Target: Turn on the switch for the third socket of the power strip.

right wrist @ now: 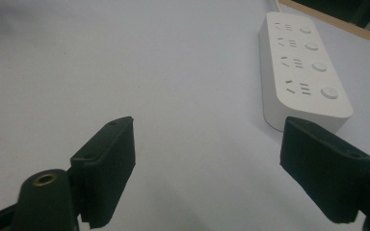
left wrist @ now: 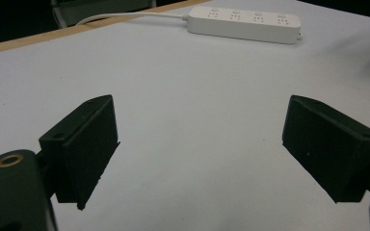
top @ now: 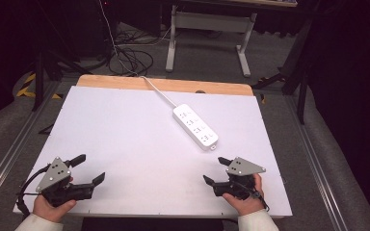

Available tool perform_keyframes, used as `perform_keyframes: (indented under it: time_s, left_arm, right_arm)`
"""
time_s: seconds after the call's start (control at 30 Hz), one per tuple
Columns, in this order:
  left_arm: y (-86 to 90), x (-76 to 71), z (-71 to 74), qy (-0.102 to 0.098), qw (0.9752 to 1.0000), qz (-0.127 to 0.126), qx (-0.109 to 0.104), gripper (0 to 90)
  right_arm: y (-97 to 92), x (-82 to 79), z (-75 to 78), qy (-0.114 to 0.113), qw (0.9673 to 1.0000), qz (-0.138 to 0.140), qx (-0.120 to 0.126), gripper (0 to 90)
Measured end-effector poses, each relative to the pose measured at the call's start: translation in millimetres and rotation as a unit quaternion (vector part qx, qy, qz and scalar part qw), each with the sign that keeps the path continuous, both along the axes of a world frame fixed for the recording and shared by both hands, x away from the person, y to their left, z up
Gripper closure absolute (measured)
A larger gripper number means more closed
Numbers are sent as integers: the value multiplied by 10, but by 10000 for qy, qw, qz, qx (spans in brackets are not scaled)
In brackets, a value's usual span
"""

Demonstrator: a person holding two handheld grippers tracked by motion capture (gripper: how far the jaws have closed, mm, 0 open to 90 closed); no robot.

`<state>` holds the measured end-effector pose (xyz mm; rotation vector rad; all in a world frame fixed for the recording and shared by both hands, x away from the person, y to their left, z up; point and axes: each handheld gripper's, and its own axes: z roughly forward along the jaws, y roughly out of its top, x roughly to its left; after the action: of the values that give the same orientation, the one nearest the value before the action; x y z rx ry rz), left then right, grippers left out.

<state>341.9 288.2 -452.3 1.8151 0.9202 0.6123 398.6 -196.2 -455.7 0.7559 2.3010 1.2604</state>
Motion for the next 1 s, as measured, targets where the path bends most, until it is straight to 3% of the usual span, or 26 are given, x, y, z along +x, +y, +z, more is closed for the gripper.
perform_keyframes:
  time_s: [0.2, 0.57, 1.0]
  left_arm:
    - [6, 11, 0, 182, 9998, -11, -90, 133]
    - [0, -5, 5, 58, 9999, 69, 73, 133]
    - [2, -7, 7, 41, 9999, 82, 58, 133]
  right_arm:
    - [49, 53, 87, 222, 9997, 63, -99, 249]
    - [109, 160, 277, 193, 9995, 74, -232, 253]
    - [145, 304, 510, 99, 9995, 27, -286, 255]
